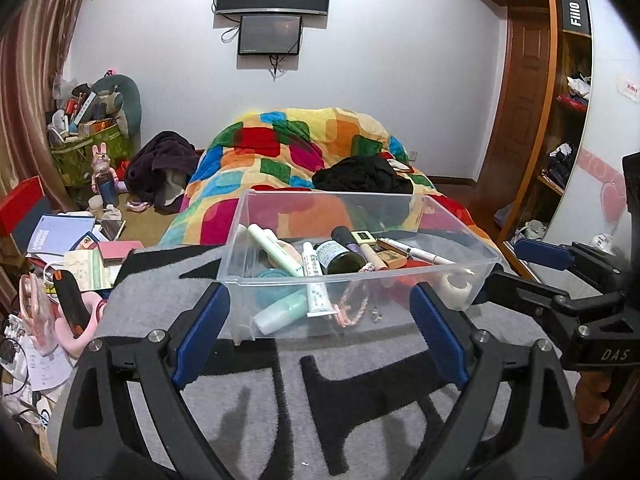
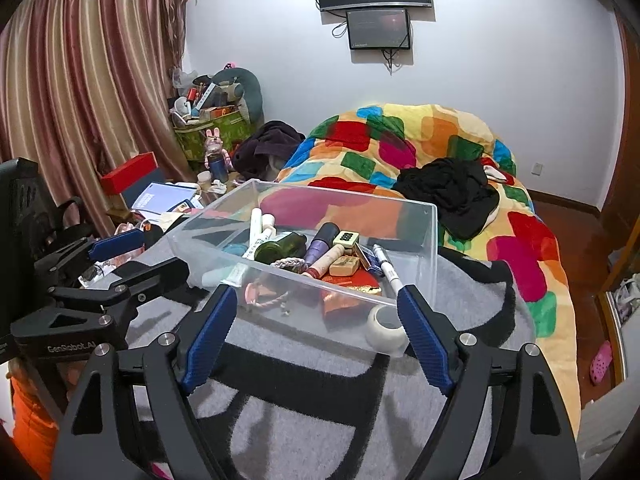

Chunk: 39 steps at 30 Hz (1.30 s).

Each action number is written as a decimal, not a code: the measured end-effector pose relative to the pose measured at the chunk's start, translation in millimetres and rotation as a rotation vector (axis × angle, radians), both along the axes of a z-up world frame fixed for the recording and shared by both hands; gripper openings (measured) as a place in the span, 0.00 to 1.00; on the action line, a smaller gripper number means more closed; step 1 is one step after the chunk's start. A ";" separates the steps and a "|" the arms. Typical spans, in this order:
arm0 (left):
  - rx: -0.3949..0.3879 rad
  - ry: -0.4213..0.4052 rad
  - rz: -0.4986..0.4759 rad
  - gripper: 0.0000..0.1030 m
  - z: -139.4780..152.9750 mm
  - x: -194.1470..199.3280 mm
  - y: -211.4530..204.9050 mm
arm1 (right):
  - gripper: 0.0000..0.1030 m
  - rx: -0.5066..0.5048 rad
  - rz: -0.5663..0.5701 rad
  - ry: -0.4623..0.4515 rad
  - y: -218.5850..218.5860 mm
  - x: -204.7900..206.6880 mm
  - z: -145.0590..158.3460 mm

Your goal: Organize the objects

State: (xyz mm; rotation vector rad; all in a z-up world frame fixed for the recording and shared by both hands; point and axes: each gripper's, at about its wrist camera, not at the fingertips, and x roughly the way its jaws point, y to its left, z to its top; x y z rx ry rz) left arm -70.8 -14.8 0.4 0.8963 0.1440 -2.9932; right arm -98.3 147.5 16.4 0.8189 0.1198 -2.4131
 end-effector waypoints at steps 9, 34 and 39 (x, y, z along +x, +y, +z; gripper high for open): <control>0.003 -0.017 -0.008 0.90 -2.6 -2.1 5.4 | 0.78 0.003 -0.003 0.004 2.0 4.1 -2.6; 0.016 -0.016 -0.014 0.92 -0.4 0.6 8.5 | 0.78 0.003 -0.006 0.008 2.7 3.5 -2.0; 0.013 -0.013 -0.017 0.92 0.4 1.7 7.7 | 0.79 0.003 -0.009 0.013 3.8 3.7 -1.0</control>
